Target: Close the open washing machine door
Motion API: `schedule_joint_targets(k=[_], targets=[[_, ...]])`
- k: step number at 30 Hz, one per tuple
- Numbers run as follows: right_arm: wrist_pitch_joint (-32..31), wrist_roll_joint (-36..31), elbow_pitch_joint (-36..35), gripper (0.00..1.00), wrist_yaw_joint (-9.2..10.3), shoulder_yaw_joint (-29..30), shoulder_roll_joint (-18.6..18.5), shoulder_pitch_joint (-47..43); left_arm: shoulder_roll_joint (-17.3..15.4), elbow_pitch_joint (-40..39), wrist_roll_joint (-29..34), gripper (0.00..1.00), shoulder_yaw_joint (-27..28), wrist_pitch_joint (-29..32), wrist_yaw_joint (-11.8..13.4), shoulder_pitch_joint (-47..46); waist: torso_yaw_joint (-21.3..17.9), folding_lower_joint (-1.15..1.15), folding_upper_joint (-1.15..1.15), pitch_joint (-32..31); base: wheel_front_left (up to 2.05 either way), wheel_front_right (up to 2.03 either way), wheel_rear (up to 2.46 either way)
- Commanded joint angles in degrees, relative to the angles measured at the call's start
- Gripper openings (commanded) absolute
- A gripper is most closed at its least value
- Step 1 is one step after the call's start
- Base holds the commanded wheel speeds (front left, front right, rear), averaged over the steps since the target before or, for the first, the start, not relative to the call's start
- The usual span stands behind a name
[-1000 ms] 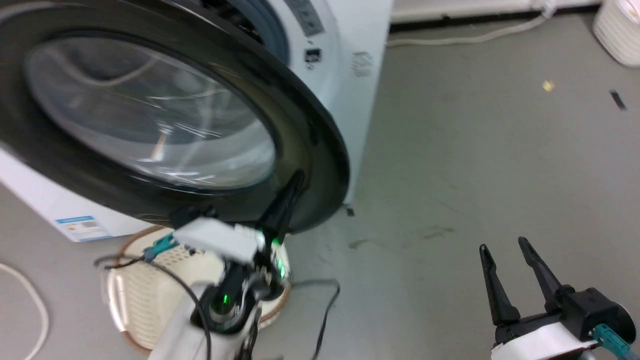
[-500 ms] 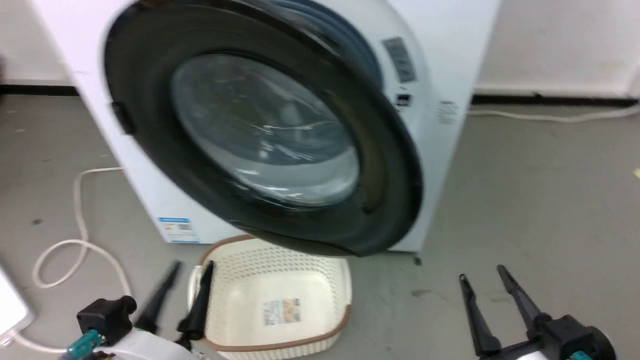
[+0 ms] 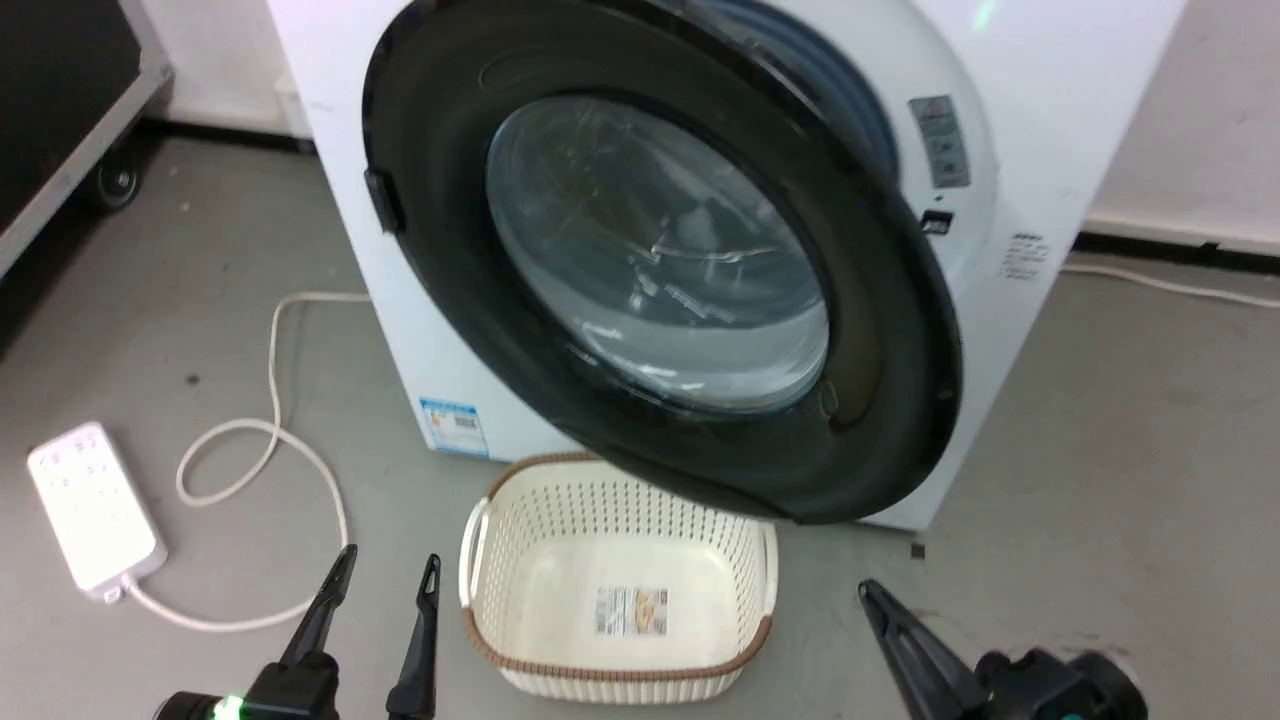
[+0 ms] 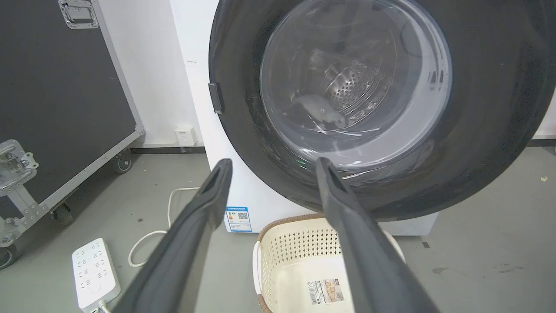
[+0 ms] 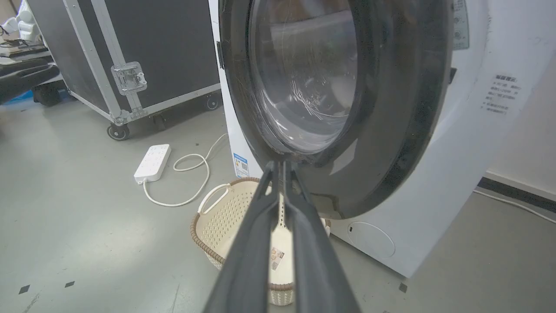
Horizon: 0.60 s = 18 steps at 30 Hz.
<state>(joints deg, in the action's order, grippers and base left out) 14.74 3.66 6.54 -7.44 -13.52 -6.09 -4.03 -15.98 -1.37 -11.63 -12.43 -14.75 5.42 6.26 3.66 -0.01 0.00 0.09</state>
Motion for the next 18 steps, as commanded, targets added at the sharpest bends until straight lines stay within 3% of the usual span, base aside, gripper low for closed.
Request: schedule_joint_targets(k=[1,9,18], targets=[[0.26,-0.04,0.23,0.00,-0.05,-0.01,-0.90,1.72,0.29,-0.01,0.67,1.00,0.08,-0.24,-0.52,0.41,1.19,0.01,0.00,1.70,0.00,0.00,0.00],[-2.87,0.54,2.87,0.00,-0.05,-1.69,-7.99,14.81,3.44,1.18,2.37,1.00,1.58,-0.24,-3.44,-3.29,3.97,0.01,0.00,8.59,0.00,0.00,0.00],[-6.32,6.02,10.34,0.00,-0.05,-0.75,-16.45,30.41,6.52,2.04,4.25,1.00,3.34,-0.25,-6.03,-7.04,6.56,0.01,0.00,13.60,0.00,0.00,0.00]])
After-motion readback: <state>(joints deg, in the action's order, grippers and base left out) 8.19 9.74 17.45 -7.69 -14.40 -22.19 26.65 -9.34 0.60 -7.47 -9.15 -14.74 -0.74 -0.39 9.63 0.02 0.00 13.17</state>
